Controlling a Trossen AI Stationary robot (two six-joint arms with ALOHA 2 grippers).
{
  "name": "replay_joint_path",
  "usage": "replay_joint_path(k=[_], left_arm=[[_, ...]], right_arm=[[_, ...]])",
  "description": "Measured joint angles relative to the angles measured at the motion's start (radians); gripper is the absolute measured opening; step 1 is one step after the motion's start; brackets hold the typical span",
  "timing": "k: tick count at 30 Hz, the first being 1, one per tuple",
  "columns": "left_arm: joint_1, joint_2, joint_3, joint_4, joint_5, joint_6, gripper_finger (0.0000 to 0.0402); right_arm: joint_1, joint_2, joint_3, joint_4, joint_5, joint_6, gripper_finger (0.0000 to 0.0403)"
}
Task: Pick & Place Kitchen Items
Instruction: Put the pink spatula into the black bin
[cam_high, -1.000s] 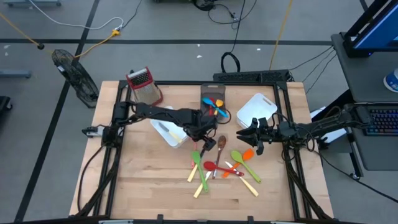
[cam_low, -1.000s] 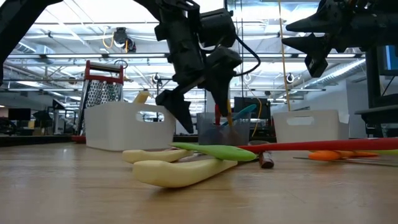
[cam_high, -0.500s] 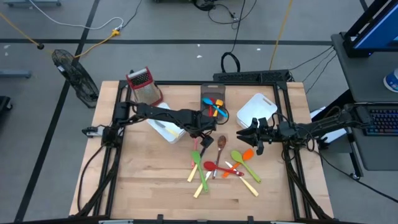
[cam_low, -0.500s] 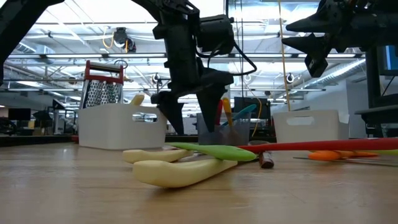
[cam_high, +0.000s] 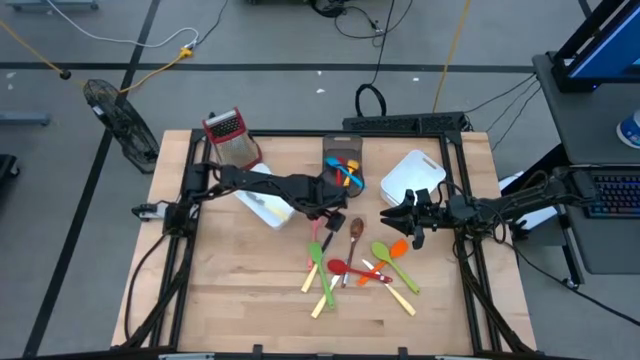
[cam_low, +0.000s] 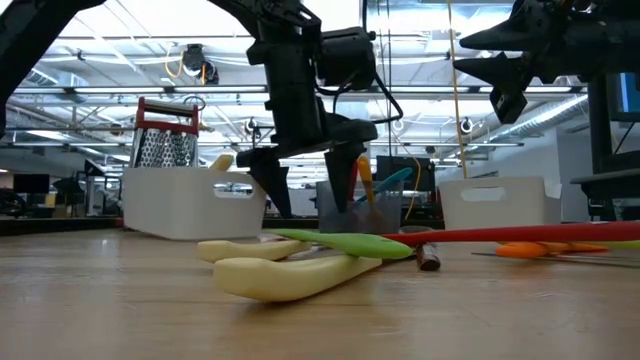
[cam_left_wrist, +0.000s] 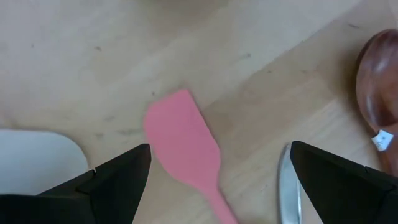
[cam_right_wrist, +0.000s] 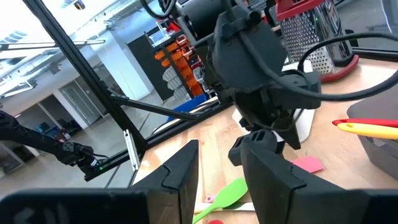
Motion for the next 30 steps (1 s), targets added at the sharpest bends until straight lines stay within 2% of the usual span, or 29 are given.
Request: replay_joint_path(k=[13, 23, 30], left_arm=[[0.003, 0.003, 0.015, 0.025, -0.015, -0.068, 0.0392], [-0.012, 0.001, 0.036, 0.068, 0.015, -0.108, 0.0392], [-0.019, 0.046, 0.037, 0.075, -0.004, -0.133, 0.0392]], right_arm=[[0.0, 0.0, 0.0, -0.001, -0.001, -0.003, 0.0114], [0.0, 0.0, 0.0, -0.003, 0.001, -0.015, 0.0114], [0.0, 0.0, 0.0, -0.005, 0.002, -0.034, 0.0114]])
